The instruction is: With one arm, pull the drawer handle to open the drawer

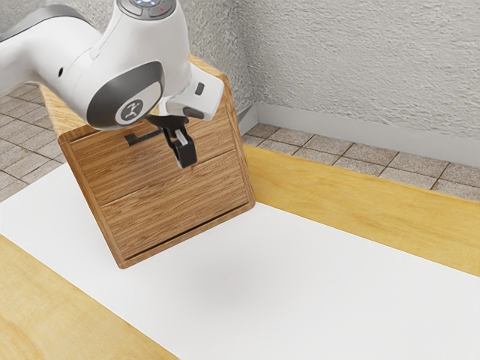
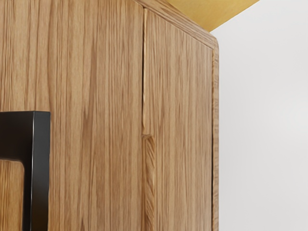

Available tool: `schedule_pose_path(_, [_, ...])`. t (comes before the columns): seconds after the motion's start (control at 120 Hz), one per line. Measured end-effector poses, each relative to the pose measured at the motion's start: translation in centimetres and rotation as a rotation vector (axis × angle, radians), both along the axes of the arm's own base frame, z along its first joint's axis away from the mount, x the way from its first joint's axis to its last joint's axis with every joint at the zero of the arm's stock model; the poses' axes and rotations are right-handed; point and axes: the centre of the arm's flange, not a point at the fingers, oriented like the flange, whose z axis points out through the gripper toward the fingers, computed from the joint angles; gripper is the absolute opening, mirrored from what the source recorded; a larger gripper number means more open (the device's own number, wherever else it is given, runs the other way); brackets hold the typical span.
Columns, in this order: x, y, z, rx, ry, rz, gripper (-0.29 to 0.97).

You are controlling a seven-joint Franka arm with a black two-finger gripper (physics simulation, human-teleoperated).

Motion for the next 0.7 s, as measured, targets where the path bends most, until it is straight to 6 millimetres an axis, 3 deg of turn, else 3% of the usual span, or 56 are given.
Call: schedule_pose_path(0.7, [-0.17, 0.95, -0.61, 0.000, 0.008, 0.010, 0.68])
